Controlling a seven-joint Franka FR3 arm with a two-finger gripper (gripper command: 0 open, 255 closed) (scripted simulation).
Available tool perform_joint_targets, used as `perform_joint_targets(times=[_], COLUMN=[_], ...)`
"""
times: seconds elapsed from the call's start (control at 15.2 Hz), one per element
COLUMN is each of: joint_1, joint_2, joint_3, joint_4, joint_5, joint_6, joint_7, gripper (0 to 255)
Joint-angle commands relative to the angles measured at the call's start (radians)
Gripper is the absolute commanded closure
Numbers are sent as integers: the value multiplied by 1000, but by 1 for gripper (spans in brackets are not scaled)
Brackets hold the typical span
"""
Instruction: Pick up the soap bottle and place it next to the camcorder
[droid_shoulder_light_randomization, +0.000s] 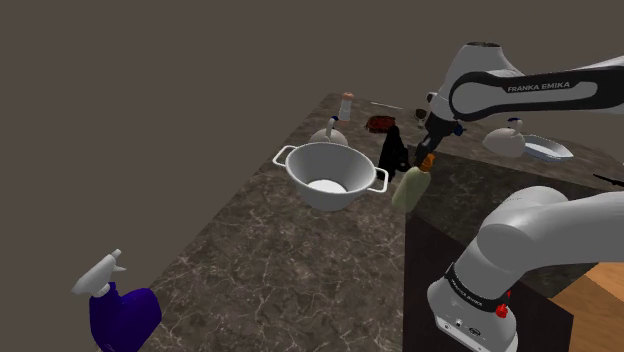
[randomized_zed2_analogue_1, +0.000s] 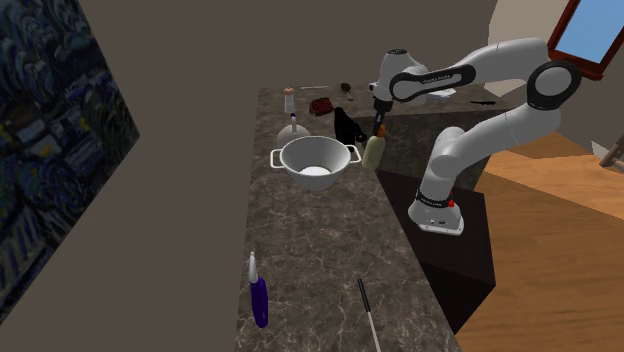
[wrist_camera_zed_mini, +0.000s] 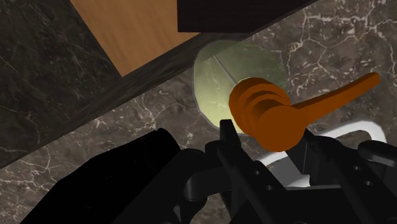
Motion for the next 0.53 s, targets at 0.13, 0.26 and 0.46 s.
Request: perform_joint_targets(times=[0.13, 0.26, 0.46], joint_1=[0, 0, 0], joint_2=[0, 0, 0], joint_3=[0, 0, 0], joint_4=[0, 0, 0], joint_5=[0, 0, 0], joint_6=[1, 1, 1], joint_7=[0, 0, 0], gripper=[255, 0, 0])
